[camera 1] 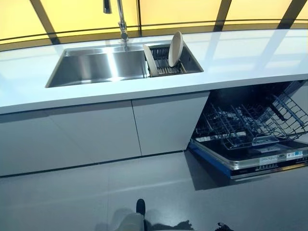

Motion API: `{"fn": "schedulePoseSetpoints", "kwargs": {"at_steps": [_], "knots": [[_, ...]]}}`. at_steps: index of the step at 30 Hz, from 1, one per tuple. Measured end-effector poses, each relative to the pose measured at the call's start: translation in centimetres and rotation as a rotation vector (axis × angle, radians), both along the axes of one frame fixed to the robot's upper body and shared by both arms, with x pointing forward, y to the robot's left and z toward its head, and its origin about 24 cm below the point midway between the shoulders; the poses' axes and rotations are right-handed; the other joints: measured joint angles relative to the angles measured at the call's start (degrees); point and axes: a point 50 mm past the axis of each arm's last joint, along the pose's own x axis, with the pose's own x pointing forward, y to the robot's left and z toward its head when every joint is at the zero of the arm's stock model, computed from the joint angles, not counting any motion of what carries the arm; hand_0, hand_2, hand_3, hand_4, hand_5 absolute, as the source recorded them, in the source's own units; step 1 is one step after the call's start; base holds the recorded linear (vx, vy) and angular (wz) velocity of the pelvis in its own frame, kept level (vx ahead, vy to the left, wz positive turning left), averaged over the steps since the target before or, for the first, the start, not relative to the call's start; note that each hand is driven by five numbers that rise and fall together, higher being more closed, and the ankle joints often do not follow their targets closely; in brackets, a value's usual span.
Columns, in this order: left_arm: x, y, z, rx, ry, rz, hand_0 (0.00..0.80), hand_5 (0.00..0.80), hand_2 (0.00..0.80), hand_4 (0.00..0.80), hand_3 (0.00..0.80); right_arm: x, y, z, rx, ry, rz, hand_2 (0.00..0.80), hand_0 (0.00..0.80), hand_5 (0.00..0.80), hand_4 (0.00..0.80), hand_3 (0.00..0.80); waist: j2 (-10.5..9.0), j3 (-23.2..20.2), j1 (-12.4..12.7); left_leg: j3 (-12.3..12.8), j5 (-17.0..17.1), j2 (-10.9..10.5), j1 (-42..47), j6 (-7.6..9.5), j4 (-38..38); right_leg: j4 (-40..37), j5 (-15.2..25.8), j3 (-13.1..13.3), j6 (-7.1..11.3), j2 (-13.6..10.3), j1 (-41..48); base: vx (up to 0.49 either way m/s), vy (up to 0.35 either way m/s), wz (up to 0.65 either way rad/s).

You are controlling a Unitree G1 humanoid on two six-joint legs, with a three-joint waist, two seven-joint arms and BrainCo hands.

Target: Take plates into dishwasher

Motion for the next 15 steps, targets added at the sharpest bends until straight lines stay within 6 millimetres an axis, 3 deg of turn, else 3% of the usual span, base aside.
{"fn": "schedulePoseSetpoints", "kwargs": {"at_steps": [2,4,7,10,13,15], "knots": [[2.1,-0.2,0.3,-0.007,-0.056,-0.011,0.000,0.000,0.000,0.000,0.000,0.6,0.2,0.1,-0.001,-0.016,0.021,0.000,0.000,0.000,0.000,0.000,-0.56,-0.5,0.0,-0.3,-0.8,-1.4,0.5,0.42,-0.5,-2.9,1.2,-1.5,1.20,-1.4,1.6,0.135,0.120,-0.03],[2.9,-0.2,0.4,-0.006,-0.086,0.000,0.000,0.000,0.000,0.000,0.000,1.2,0.3,0.2,-0.005,-0.028,0.040,0.000,0.000,0.000,0.000,0.000,-0.82,-0.8,-0.1,-0.3,-1.5,-1.9,0.6,0.19,-0.6,-3.8,1.2,-3.3,1.23,-1.8,2.1,0.133,0.140,-0.06],[2.7,-0.1,0.4,-0.004,-0.084,0.002,0.000,0.000,0.000,0.000,0.000,1.4,0.0,0.3,-0.035,-0.036,0.037,0.000,0.000,0.000,0.000,0.000,-1.07,-1.6,-0.1,-0.6,-2.4,-2.3,1.1,0.15,-1.2,-3.8,1.2,-4.7,1.22,-1.9,2.4,0.170,0.207,0.03],[2.4,-0.4,0.3,-0.019,-0.066,-0.002,0.000,0.000,0.000,0.000,0.000,0.6,-0.7,0.3,-0.085,-0.018,0.018,0.000,0.000,0.000,0.000,0.000,-0.88,-3.0,-0.4,-2.4,-2.4,-2.5,0.9,0.21,-2.2,-1.8,1.1,-4.9,1.28,-1.5,1.7,0.161,0.202,0.18],[2.1,-1.2,0.0,-0.045,-0.043,-0.052,0.000,0.000,0.000,0.000,0.000,0.2,-1.7,0.4,-0.139,-0.018,-0.013,0.000,0.000,0.000,0.000,0.000,2.48,-4.7,-1.0,-5.2,-3.1,0.1,0.0,-0.30,-2.3,15.9,1.0,-4.9,1.45,1.7,-7.6,0.255,0.187,0.30],[2.3,-0.7,0.2,-0.023,-0.036,-0.089,0.000,0.000,0.000,0.000,0.000,0.1,-1.6,0.4,-0.150,-0.027,-0.020,0.000,0.000,0.000,0.000,0.000,2.74,-4.4,-2.7,-6.6,-3.4,0.9,1.2,0.60,-2.2,33.7,2.6,-4.5,1.03,1.9,-15.8,0.326,0.046,0.56]]}}
